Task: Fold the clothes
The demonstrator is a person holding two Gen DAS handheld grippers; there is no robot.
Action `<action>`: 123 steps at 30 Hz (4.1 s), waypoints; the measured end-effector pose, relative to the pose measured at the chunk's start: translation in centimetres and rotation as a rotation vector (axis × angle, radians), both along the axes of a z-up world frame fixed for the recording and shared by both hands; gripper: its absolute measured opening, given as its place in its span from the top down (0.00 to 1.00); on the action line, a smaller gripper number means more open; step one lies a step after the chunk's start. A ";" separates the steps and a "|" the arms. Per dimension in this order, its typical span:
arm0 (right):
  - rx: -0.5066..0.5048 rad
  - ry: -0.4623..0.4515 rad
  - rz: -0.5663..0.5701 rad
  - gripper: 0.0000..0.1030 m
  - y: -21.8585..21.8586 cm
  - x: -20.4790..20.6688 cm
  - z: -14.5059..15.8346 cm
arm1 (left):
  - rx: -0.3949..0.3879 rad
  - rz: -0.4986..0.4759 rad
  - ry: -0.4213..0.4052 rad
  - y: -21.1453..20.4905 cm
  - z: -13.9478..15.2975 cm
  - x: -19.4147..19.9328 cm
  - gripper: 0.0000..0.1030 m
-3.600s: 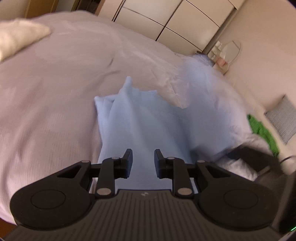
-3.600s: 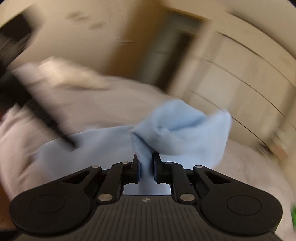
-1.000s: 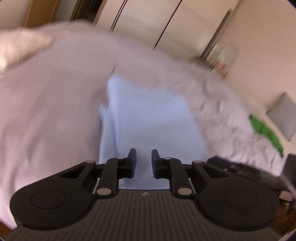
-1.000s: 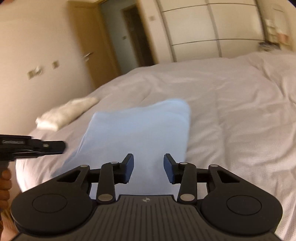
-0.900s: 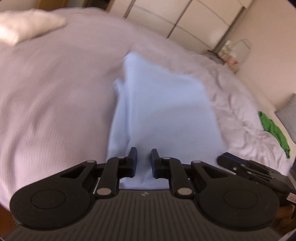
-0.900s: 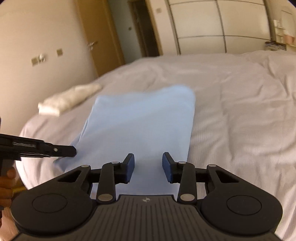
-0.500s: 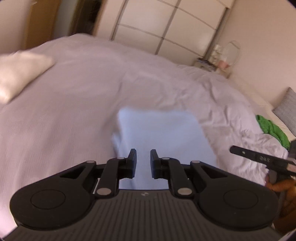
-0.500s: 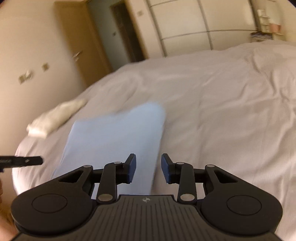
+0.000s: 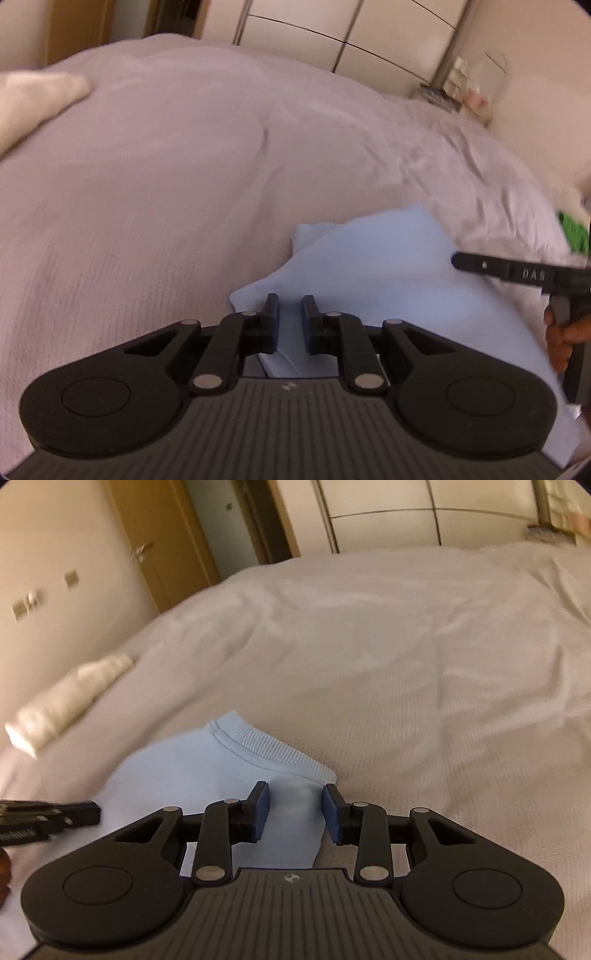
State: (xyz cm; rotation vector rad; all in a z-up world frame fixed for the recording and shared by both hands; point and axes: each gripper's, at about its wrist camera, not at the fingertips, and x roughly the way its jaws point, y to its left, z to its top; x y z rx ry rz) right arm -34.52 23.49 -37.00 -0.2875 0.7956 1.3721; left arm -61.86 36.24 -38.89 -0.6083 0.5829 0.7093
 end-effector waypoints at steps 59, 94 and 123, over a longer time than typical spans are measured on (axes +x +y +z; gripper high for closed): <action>0.020 -0.072 -0.126 0.02 -23.9 -12.0 8.1 | 0.204 0.163 0.308 -27.1 11.0 -4.9 0.33; -0.041 -0.012 -0.146 0.02 -20.4 -10.6 6.3 | -0.105 0.215 0.073 -21.5 7.7 -8.0 0.26; 0.064 0.582 -0.221 0.02 -19.5 -3.4 0.1 | -0.585 0.486 -0.684 -17.2 -4.3 -13.8 0.31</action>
